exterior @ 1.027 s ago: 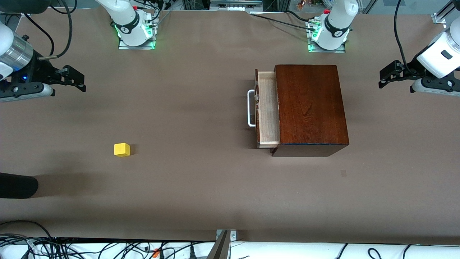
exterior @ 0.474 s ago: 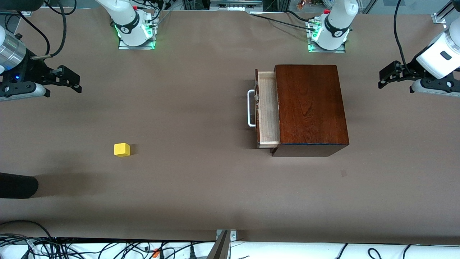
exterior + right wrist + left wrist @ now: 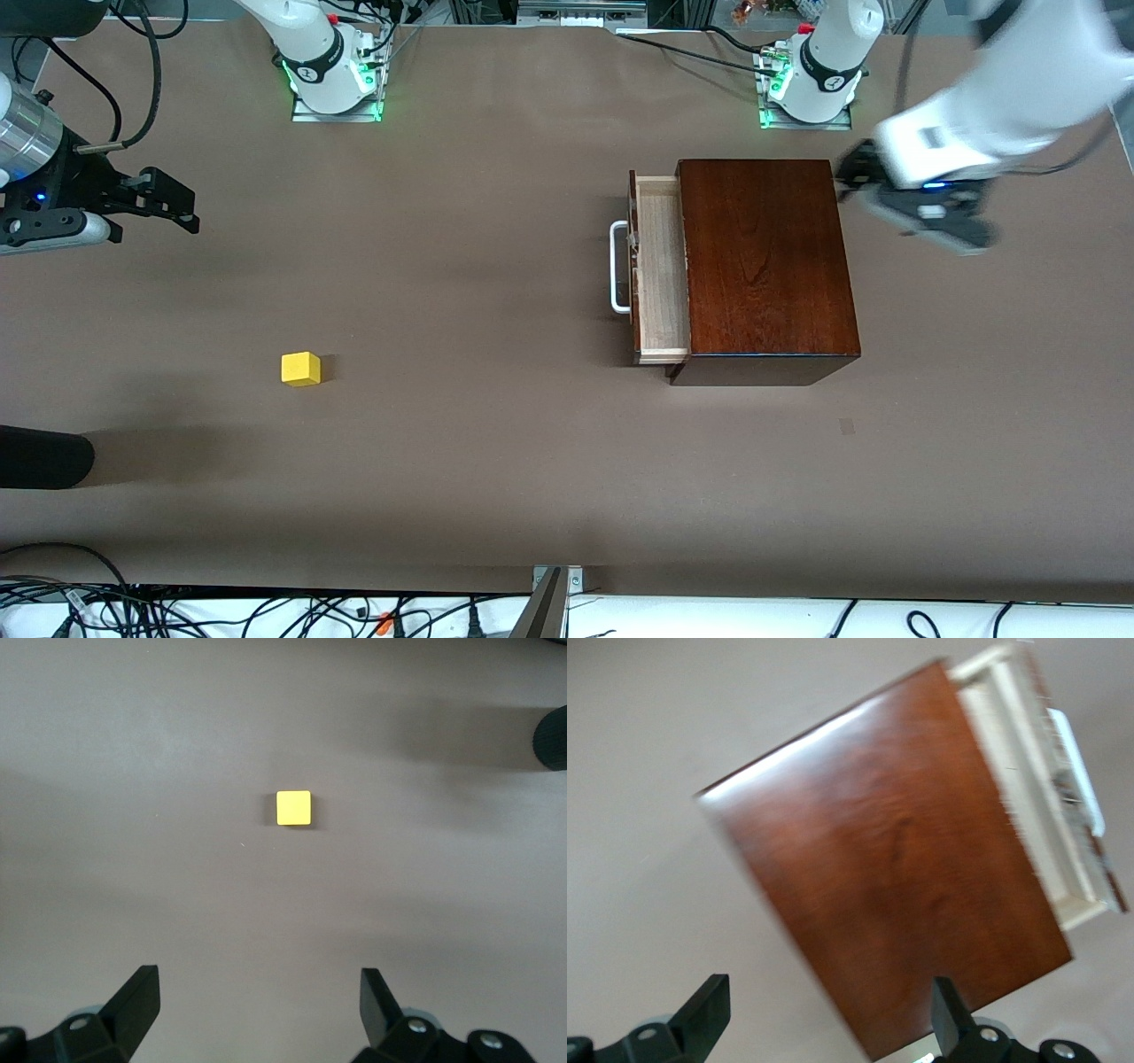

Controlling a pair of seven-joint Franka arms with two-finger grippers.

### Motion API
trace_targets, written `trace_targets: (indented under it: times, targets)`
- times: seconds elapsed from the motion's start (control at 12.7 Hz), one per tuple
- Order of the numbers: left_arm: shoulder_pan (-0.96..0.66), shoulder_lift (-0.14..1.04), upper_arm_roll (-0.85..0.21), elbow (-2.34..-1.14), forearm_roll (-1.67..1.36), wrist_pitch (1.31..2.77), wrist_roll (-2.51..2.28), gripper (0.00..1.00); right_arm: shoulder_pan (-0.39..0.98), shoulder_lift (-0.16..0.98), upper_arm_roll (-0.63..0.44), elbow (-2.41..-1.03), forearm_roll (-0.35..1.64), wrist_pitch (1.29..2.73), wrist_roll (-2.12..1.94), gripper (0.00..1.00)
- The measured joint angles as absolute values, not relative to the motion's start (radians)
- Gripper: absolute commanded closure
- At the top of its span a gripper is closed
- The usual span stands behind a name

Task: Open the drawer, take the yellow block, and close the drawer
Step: 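Move the left gripper to the front of the open drawer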

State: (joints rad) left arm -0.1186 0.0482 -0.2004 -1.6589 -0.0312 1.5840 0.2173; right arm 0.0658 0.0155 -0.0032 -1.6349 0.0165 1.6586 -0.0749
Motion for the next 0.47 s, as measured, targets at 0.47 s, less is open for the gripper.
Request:
trace_targets:
  times: [0.47]
  targets:
    - [-0.284, 0.357, -0.381, -1.513, -0.033, 1.764, 0.384, 0.00, 0.066, 0.016, -0.004, -1.634, 0.017, 1.664, -0.075, 0.00]
